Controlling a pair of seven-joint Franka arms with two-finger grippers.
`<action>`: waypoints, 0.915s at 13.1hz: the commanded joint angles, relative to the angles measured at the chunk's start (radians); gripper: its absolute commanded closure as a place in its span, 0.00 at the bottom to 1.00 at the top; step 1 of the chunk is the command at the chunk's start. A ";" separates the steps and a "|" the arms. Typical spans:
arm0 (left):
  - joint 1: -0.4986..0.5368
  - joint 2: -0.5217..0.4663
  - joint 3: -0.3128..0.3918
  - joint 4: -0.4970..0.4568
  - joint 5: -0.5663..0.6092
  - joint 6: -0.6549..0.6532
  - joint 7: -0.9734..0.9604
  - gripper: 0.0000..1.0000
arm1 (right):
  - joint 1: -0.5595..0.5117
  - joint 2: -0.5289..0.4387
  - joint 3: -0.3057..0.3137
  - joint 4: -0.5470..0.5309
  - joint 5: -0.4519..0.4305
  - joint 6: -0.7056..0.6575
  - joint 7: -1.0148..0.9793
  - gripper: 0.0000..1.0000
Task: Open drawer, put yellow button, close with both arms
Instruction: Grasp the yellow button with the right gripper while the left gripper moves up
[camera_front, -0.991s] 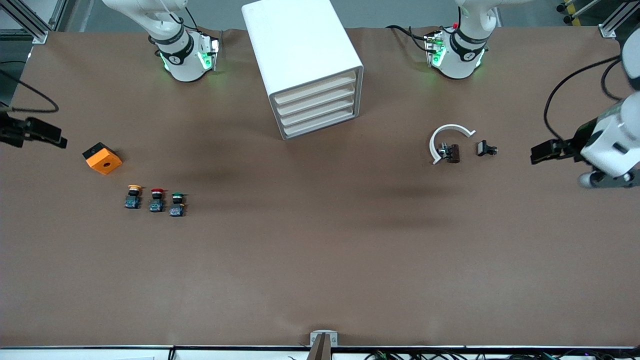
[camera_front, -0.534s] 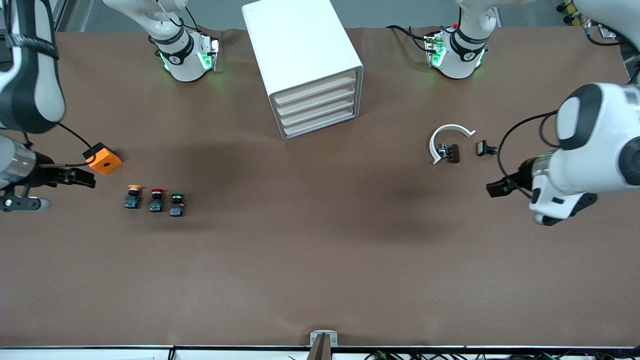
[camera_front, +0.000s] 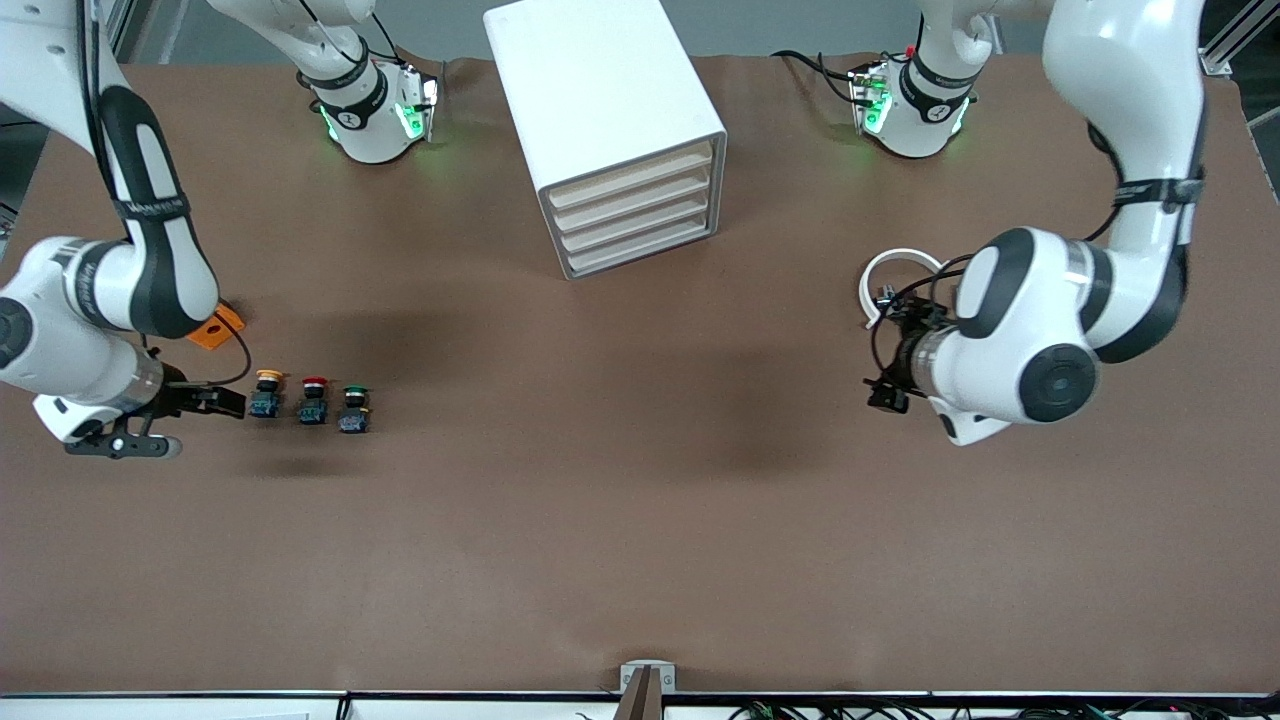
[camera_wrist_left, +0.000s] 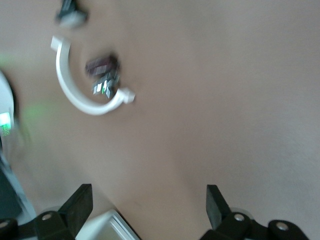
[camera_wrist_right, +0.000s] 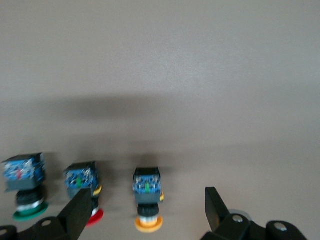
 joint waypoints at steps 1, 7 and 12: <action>-0.050 0.047 0.005 0.027 -0.119 -0.042 -0.255 0.00 | -0.024 0.048 0.012 -0.041 -0.012 0.084 -0.009 0.00; -0.112 0.118 0.005 0.024 -0.519 -0.101 -0.547 0.00 | -0.030 0.048 0.012 -0.123 -0.011 0.103 -0.009 0.00; -0.161 0.170 0.003 0.026 -0.655 -0.182 -0.665 0.00 | -0.034 0.051 0.014 -0.165 -0.006 0.118 -0.005 0.00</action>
